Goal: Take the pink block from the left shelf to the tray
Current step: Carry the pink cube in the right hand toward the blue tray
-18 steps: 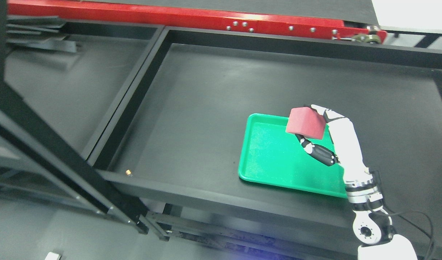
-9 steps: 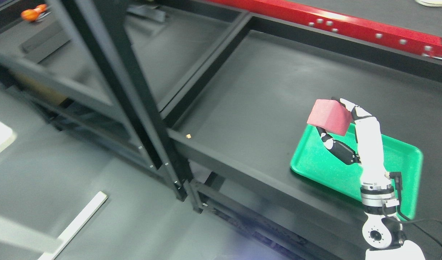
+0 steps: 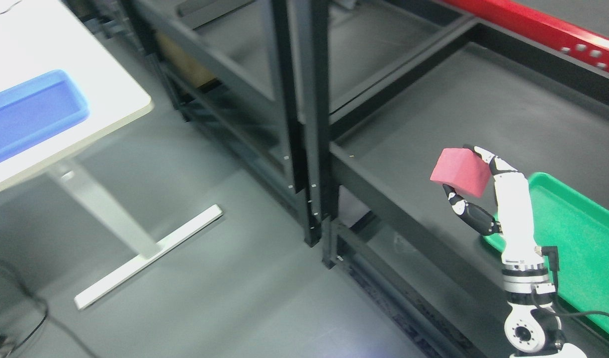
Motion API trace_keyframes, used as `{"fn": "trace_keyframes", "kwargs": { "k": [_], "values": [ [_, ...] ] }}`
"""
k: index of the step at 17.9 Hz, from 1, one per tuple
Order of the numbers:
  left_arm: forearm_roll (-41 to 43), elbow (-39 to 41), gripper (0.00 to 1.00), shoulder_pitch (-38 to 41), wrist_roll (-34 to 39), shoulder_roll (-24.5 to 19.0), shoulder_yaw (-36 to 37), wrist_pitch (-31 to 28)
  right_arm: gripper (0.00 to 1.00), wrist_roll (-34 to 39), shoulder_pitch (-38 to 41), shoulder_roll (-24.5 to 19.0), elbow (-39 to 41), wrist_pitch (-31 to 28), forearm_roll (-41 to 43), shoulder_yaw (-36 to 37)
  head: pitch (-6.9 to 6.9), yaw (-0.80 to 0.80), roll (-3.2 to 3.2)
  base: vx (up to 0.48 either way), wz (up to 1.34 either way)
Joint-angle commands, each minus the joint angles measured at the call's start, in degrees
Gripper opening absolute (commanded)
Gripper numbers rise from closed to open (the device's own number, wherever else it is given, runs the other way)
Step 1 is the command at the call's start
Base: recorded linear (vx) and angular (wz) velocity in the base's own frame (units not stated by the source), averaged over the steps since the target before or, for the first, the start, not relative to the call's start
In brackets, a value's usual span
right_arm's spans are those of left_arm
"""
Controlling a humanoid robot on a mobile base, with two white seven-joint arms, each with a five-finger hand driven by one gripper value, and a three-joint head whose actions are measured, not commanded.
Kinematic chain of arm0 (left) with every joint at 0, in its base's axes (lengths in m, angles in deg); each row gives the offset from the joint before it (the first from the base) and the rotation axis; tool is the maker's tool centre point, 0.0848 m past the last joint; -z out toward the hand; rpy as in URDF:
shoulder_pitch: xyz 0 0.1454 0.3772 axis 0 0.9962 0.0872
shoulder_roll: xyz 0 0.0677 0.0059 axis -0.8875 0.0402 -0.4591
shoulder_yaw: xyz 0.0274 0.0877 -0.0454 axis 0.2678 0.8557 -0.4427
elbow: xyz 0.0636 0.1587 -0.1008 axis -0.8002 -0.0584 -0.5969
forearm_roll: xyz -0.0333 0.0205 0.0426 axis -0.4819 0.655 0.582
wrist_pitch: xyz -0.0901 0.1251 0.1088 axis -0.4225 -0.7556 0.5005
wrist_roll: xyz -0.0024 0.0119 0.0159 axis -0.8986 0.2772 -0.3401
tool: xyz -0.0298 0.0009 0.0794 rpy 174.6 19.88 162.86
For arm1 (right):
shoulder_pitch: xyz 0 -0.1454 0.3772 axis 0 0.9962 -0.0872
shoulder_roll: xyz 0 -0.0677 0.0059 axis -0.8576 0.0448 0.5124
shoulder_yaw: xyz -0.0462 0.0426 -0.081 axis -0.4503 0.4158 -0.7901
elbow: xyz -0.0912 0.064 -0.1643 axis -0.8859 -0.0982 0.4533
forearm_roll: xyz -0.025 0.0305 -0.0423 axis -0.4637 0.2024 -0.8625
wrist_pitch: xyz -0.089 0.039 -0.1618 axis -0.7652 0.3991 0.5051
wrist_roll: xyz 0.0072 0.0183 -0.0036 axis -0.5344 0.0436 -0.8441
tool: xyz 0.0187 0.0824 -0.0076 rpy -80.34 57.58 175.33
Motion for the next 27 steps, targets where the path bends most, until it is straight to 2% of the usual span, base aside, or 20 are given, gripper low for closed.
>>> {"fn": "trace_keyframes", "kwargs": {
  "k": [1,14,27],
  "values": [
    [0.00,1.00,1.00,1.14,0.01,-1.00,0.00,-0.01,0.06,0.35,2.23,1.01,0.54,-0.18,0.04,0.81,0.00,0.00,0.00,-0.174,0.69],
    [0.00,1.00,1.00,1.14,0.01,-1.00,0.00,-0.01,0.06,0.44,3.46,1.01,1.16,-0.18,0.12,0.72,0.02,0.00,0.00,-0.119,0.58],
    [0.00,1.00,1.00,1.14,0.01,-1.00,0.00,-0.01,0.06,0.35,5.13,1.15,2.30,0.18,0.12,2.48,0.02,0.00,0.00,0.050,0.41]
  ]
}}
